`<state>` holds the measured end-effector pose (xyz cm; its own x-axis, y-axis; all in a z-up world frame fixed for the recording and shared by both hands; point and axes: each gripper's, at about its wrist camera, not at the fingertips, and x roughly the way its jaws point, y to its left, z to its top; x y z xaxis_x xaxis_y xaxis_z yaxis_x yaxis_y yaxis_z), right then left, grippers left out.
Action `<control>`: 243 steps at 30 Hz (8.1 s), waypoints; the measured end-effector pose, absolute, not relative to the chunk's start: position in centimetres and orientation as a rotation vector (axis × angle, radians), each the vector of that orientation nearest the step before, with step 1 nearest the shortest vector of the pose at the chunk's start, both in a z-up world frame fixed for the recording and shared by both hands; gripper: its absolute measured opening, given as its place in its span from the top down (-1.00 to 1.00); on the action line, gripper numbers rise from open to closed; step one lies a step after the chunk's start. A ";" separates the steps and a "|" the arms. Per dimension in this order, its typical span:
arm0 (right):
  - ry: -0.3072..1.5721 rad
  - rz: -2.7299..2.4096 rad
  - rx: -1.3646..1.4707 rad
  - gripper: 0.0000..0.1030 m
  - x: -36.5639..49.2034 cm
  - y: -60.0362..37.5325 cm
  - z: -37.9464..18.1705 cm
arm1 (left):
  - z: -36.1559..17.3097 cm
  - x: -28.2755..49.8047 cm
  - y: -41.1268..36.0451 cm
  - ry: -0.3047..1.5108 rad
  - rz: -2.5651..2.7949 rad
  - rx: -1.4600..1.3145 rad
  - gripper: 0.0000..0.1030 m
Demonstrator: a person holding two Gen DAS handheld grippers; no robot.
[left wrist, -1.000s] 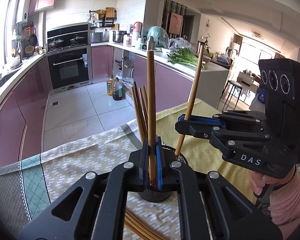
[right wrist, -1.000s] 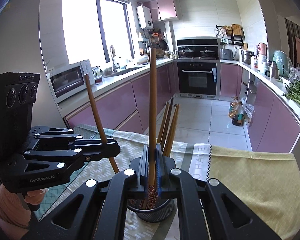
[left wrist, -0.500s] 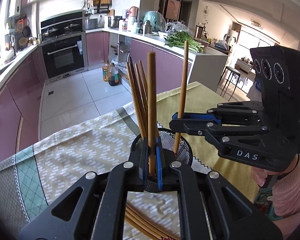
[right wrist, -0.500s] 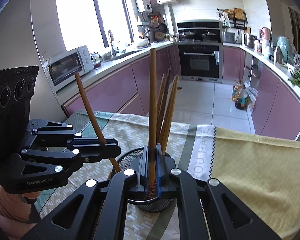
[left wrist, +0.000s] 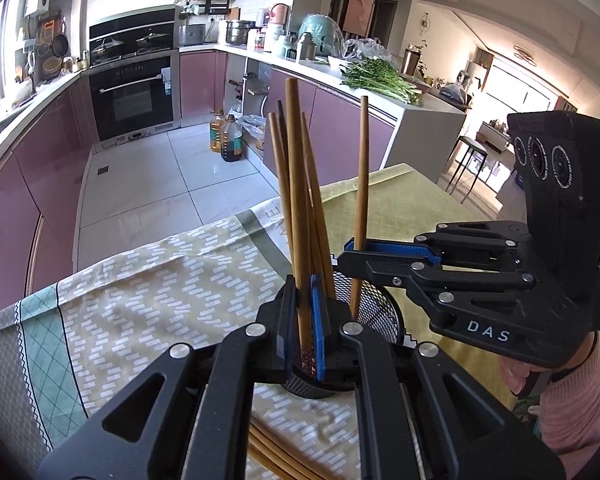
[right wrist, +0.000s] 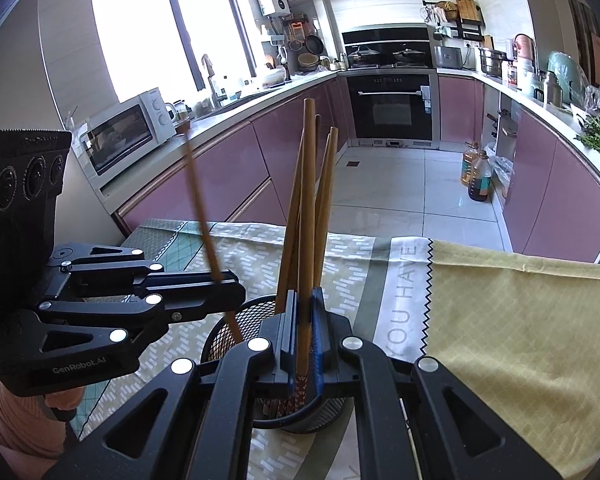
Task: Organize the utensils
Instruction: 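Lower the chopstick into the mesh cup with the right gripper, then open the right gripper and withdraw it from the mesh cup, then move the right gripper over the remaining chopsticks on the cloth, then close the left and right grippers each on a loose chopstick, then lift the chopsticks with both grippers and raise them over the mesh cup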
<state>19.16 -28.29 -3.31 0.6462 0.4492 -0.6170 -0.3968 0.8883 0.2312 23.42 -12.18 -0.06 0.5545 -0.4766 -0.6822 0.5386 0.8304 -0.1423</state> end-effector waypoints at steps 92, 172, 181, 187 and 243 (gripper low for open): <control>0.874 0.650 0.030 0.26 9.1 -22.7 -11.9 | -12.6 11.4 -5.2 0.892 -0.361 0.101 0.13; 0.926 0.612 -0.011 0.87 10.3 -21.5 -12.8 | -12.4 12.8 -4.3 0.932 -0.312 0.040 0.85; 0.908 0.622 0.031 0.88 10.2 -22.1 -12.3 | -11.6 12.0 -4.0 0.910 -0.350 0.015 0.85; 0.920 0.630 0.020 0.88 10.2 -21.8 -12.5 | -12.2 11.9 -4.9 0.930 -0.380 0.030 0.85; 0.910 0.548 -0.064 0.74 12.5 -21.0 -12.8 | -4.3 11.3 -3.5 0.771 -0.545 -0.079 0.85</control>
